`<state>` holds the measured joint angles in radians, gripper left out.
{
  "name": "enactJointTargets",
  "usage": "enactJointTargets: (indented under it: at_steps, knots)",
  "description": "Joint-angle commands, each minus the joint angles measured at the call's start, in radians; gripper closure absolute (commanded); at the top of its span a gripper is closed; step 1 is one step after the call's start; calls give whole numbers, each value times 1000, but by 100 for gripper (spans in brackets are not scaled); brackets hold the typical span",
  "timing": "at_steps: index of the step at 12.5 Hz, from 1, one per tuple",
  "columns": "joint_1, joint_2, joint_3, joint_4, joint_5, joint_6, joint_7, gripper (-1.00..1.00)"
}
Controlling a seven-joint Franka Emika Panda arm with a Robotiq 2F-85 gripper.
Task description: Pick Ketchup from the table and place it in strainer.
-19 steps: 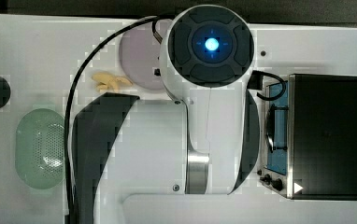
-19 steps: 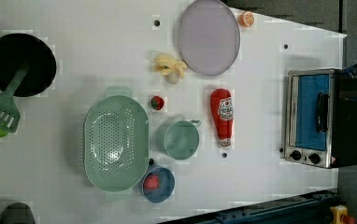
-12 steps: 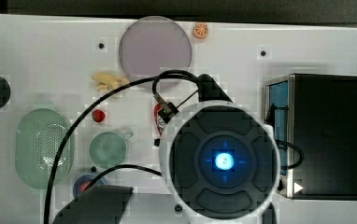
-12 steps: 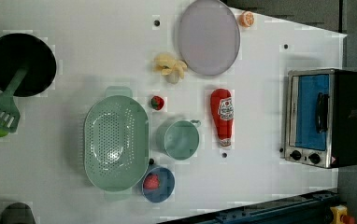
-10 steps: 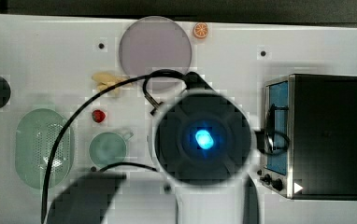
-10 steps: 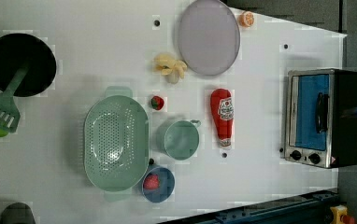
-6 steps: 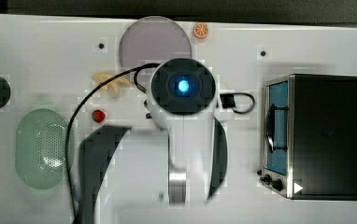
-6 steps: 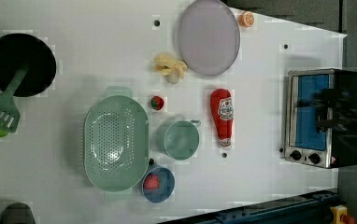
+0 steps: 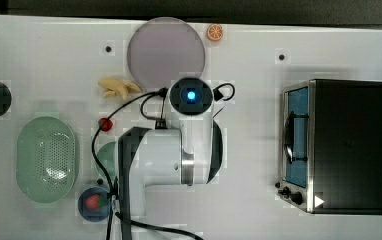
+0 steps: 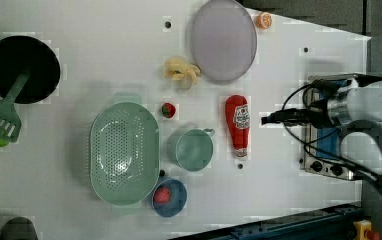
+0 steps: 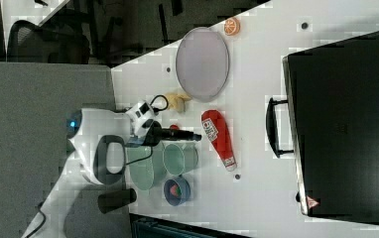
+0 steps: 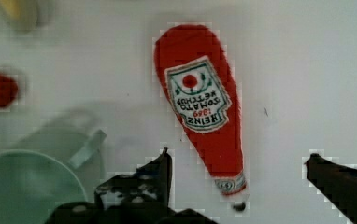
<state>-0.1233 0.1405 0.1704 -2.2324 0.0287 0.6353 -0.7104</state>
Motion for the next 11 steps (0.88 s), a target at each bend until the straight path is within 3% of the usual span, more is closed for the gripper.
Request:
enactJointTargets:
  at_steps: [1,11]
  knots:
    - [1,-17,7,-41,0,109,-250,-100]
    - [3,243,1,-133,-1,471,-247,-100]
